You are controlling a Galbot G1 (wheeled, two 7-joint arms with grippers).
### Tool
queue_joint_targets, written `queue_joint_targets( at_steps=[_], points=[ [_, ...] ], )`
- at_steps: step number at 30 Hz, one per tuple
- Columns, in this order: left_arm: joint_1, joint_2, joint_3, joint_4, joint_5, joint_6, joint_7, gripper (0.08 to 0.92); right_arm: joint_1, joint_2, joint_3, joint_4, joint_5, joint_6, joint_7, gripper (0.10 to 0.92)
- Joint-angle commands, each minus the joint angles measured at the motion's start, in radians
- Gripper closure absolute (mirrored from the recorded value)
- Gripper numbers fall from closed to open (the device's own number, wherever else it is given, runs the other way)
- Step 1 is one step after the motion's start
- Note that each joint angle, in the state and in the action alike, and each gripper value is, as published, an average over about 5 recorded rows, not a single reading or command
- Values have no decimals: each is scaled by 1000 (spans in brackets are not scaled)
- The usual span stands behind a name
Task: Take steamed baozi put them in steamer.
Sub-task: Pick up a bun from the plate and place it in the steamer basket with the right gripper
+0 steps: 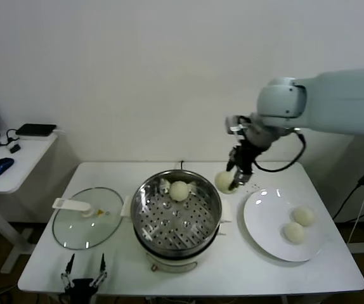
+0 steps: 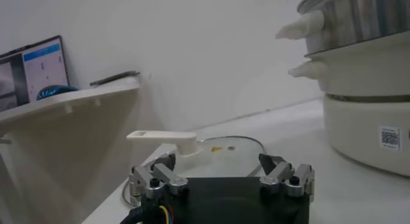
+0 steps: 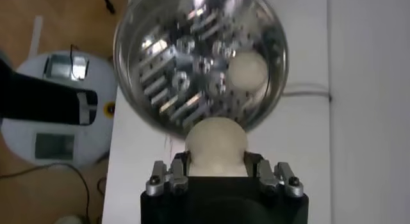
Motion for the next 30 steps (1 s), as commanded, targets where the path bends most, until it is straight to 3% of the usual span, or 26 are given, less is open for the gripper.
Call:
queue_joint_targets(
  at_steps=[1,12,30],
  points=[
    [-5,-28,-2,4,-1,3,1,177,-128,231,204,-110,109,-83,58,446],
    [-9,-29,-10,4,-3,8,6,177,-350,381,230,-289,16,-91,87,445],
    [-11,-25,-13,16,-6,5,9,177,-449,456,186,-340,-65,-112,124,435]
  ],
)
